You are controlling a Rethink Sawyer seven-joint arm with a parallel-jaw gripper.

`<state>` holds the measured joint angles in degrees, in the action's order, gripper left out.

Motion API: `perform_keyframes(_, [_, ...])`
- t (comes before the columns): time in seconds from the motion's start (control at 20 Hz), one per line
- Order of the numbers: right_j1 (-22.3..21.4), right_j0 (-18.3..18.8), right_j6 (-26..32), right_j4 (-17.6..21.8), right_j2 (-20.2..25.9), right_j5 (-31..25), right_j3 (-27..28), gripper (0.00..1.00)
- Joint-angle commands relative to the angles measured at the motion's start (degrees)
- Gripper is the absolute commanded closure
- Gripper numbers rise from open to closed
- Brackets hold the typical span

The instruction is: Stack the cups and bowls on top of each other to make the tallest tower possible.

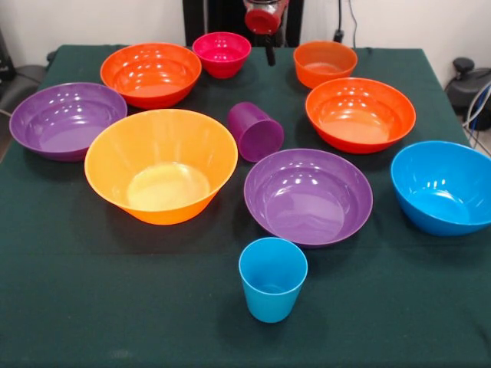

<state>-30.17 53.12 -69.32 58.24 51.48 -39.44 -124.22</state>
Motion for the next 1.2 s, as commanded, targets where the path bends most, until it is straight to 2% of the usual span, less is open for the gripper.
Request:
perform_keyframes(0.05, [3.09, 0.67, 23.73, 0.73, 1.11, -7.36, 7.22, 0.00])
perform_keyframes(0.65, [5.28, 3.37, 30.46, 0.56, -0.06, -9.95, 11.17, 0.00])
perform_keyframes(1.05, [3.95, 4.38, 30.60, 0.50, -0.81, -9.98, 9.64, 0.00])
perform_keyframes(1.2, [1.87, 4.01, 28.33, -0.31, -0.17, -9.91, 7.17, 0.00])
